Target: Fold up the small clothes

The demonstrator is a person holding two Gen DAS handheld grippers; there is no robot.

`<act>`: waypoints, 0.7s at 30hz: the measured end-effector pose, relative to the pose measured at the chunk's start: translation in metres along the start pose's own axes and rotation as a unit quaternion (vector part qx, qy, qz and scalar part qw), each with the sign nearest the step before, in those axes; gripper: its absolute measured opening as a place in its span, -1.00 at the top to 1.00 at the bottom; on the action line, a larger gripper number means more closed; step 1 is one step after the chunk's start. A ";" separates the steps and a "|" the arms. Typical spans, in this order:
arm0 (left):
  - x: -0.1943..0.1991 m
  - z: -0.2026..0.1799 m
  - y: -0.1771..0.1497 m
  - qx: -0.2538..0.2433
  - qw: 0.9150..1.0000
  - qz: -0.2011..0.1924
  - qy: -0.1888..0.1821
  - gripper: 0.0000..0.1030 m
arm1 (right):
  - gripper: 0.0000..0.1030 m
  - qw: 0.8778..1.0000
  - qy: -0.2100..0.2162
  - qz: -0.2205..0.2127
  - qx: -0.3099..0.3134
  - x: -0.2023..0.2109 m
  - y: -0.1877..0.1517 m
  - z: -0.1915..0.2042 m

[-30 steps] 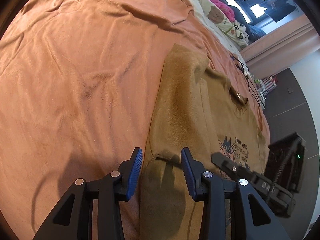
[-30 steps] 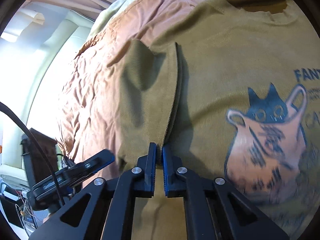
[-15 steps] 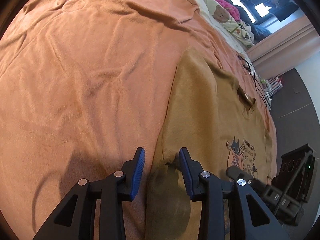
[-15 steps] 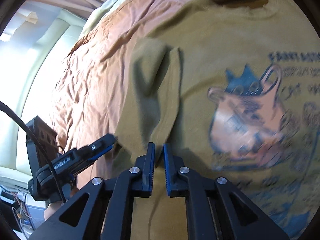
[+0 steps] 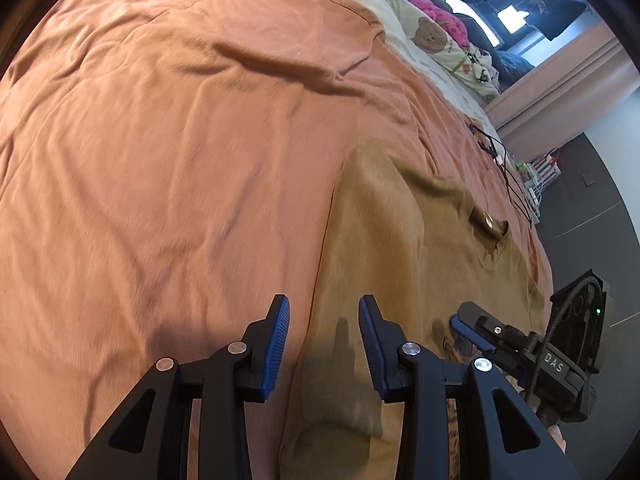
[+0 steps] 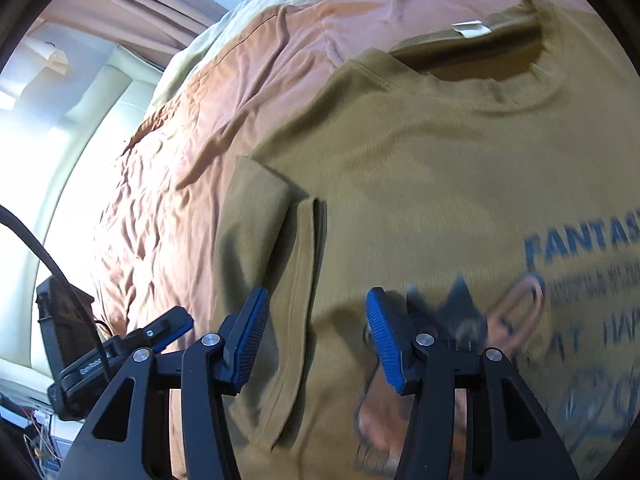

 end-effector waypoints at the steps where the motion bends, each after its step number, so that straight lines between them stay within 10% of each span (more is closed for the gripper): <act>1: -0.002 -0.001 0.003 -0.001 1.000 0.000 -0.003 0.27 | 0.05 1.000 0.000 0.001 0.002 -0.003 0.002 0.000; 8: -0.020 -0.010 0.027 -0.015 1.000 -0.010 -0.012 0.27 | 0.05 0.999 -0.014 0.002 0.029 -0.040 0.025 0.004; 15: -0.036 -0.018 0.048 -0.026 0.999 -0.023 -0.013 0.27 | 0.95 0.998 -0.026 0.006 0.057 -0.063 0.035 0.010; 21: -0.052 -0.023 0.059 -0.035 0.999 -0.026 -0.008 0.27 | 1.00 0.997 -0.015 0.001 0.082 -0.049 0.040 0.010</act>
Point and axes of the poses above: each gripper's, at about its wrist camera, not at the fingertips, and x roughly against the way its jaws point, z to its left, y to its top, the point moved 3 cm from there along -x, roughly the way its jaws point, and after that the axes turned 5 degrees about x, right-handed, at the moved point
